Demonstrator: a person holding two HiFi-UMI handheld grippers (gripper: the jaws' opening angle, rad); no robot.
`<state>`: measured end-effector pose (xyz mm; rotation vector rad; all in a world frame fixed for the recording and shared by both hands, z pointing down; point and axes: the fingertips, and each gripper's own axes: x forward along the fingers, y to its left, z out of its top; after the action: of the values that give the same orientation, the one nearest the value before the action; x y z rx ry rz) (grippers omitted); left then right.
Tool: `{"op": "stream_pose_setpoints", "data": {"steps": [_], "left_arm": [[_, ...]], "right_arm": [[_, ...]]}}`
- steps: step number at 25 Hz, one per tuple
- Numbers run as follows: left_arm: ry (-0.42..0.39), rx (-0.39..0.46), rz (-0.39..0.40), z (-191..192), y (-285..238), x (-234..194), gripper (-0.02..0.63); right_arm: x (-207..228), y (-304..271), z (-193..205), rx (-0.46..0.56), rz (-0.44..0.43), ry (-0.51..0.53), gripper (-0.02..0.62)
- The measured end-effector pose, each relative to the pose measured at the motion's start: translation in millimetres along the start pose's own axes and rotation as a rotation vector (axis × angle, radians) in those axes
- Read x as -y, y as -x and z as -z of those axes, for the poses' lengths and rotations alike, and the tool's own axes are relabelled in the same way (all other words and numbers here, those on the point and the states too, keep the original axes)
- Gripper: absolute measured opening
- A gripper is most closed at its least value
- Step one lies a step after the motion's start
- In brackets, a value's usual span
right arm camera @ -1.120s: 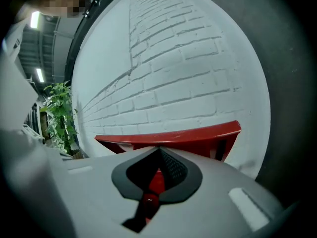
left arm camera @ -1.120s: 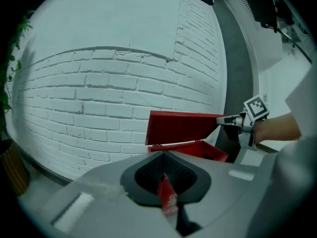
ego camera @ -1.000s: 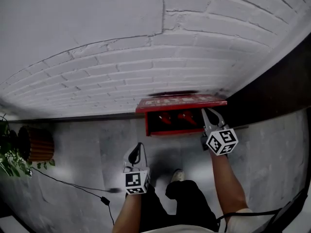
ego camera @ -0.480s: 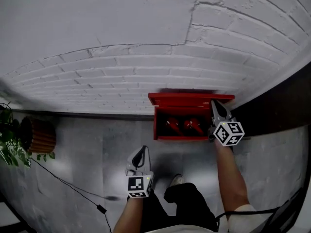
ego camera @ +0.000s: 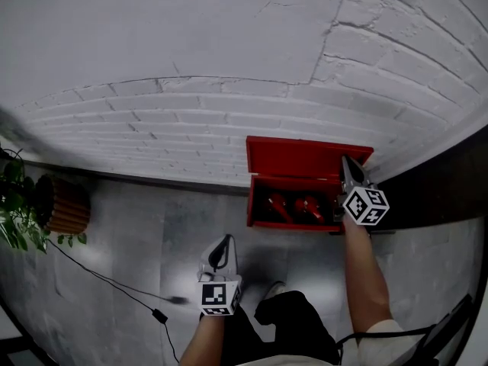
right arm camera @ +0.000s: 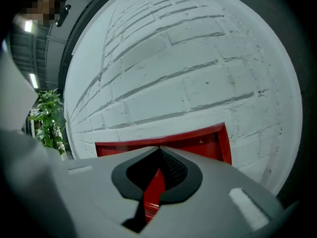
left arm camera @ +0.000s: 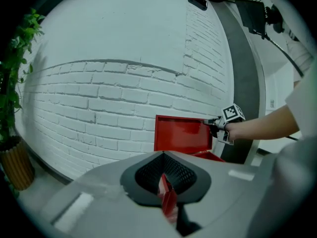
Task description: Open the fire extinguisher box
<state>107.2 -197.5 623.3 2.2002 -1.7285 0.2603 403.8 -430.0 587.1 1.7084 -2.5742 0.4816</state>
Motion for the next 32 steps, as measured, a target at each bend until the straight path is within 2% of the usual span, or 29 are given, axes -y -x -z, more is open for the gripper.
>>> {"op": "stream_pose_setpoints", "data": {"steps": [7, 14, 22, 32], "left_arm": [[-0.009, 0.016, 0.012, -8, -2, 4, 0.006], [-0.029, 0.030, 0.044, -27, -8, 13, 0.006], [-0.075, 0.052, 0.095, -44, -18, 23, 0.006], [-0.120, 0.058, 0.145, -65, -26, 40, 0.006]], "right_arm": [[-17, 21, 1, -0.010, -0.015, 0.059, 0.002], [-46, 88, -7, 0.032, -0.024, 0.103, 0.002], [-49, 167, 8, 0.015, 0.034, 0.115, 0.002], [-56, 211, 4, 0.044, 0.092, 0.103, 0.002]]}}
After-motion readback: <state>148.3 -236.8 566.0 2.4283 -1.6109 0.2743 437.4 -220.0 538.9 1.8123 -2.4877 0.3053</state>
